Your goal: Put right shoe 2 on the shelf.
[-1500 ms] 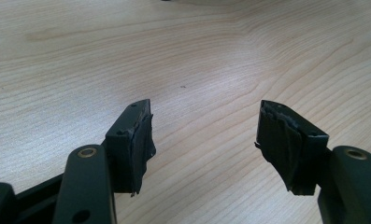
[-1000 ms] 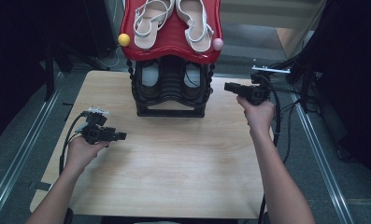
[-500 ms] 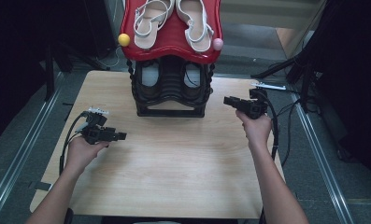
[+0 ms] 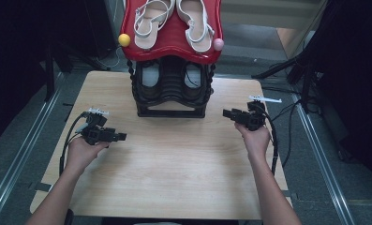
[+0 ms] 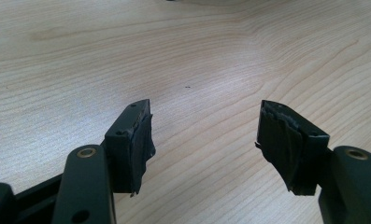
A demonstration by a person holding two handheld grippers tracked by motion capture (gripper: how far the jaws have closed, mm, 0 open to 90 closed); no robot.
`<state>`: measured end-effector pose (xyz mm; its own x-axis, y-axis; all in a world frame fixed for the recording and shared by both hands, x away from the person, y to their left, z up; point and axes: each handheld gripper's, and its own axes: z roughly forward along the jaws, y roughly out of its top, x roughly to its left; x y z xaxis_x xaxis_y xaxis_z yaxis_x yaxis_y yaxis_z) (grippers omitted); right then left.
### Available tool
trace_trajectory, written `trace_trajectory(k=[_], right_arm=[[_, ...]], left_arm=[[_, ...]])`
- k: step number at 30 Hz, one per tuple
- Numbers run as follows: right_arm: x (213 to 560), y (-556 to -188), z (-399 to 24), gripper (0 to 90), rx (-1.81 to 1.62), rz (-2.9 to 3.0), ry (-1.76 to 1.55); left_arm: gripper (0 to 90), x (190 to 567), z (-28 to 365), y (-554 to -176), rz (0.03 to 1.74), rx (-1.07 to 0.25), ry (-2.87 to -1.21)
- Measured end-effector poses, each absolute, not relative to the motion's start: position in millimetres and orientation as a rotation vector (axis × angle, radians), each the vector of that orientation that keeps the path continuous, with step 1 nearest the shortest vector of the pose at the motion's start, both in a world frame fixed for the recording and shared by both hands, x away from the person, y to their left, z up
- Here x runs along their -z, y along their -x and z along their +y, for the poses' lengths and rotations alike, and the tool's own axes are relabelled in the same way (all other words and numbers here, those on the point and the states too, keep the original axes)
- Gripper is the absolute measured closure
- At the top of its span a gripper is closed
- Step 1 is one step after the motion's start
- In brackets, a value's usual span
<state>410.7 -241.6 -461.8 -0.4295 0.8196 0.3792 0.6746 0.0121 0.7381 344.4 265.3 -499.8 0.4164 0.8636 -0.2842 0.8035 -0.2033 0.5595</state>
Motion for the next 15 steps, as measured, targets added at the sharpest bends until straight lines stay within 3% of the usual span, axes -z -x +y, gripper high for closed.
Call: trace_trajectory(k=[15], right_arm=[[484.2, -404.9, -245.7, 44.1, -1.386, 2.084, -1.6]], left_arm=[[34.7, 501.2, 264.8, -345.1, 1.405, -0.115, -2.019]])
